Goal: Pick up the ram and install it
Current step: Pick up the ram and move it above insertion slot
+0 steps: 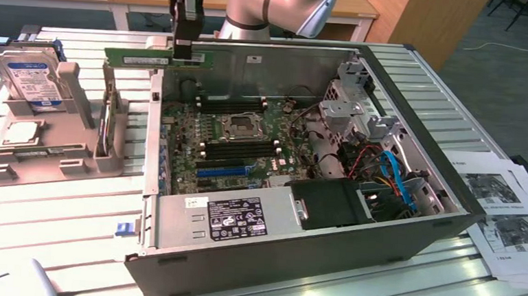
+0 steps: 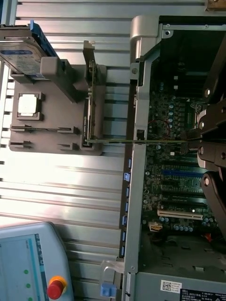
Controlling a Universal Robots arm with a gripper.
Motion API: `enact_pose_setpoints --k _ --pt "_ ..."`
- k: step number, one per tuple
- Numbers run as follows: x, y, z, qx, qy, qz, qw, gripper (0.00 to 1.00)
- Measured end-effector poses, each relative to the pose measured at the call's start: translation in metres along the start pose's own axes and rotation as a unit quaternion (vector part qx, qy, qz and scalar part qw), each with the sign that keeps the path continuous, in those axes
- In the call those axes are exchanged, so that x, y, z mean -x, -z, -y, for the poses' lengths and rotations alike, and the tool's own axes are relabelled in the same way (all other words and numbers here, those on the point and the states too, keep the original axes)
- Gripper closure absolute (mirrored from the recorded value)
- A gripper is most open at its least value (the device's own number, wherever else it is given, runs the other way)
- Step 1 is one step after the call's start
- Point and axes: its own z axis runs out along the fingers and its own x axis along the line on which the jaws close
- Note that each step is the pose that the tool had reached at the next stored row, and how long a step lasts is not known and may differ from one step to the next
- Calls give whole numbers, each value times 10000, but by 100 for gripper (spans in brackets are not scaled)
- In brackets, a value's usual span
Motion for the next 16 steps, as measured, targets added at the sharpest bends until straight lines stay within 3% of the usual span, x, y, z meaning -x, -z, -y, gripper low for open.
enact_pose_setpoints --k 10,16 --pt "0 1 -1 -68 79 -11 9999 88" --pt "-1 5 34 -70 84 -13 9999 88"
